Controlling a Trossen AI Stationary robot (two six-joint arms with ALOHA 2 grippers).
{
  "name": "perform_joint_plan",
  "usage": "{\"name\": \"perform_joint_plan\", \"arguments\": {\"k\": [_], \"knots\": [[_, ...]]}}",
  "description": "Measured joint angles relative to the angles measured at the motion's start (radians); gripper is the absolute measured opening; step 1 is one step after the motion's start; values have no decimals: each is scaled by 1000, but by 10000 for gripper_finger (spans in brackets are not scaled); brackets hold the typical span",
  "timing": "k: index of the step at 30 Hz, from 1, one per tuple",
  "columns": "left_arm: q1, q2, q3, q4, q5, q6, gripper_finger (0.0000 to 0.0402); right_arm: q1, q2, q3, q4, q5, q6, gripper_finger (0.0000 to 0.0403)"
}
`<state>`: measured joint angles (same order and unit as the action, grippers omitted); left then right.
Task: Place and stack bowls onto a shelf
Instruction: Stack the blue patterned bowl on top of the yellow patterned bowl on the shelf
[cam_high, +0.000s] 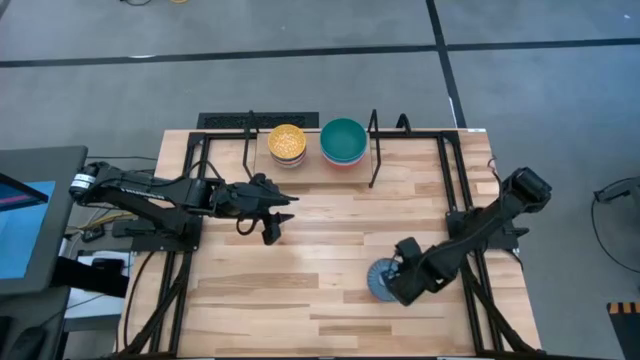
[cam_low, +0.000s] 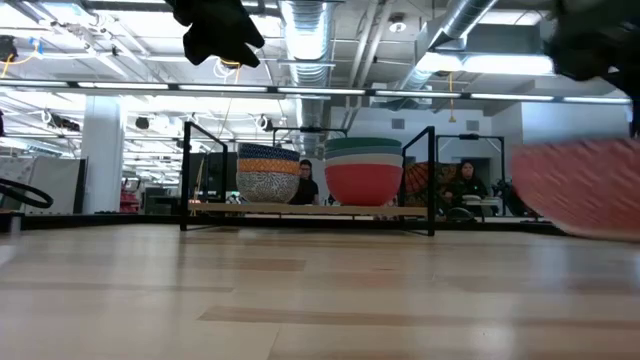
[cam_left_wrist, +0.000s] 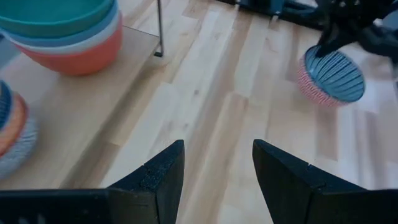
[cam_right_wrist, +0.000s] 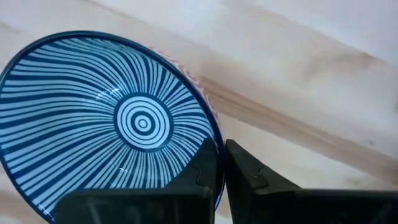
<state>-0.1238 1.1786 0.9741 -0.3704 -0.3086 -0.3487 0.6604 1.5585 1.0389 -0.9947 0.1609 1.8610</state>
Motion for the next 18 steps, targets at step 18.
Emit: {"name": "perform_joint_plan", "arguments": {"k": [18], "knots": [[-24,175,5,246,126,-112,174,-327,1,205,18,290,-314,37]]}}
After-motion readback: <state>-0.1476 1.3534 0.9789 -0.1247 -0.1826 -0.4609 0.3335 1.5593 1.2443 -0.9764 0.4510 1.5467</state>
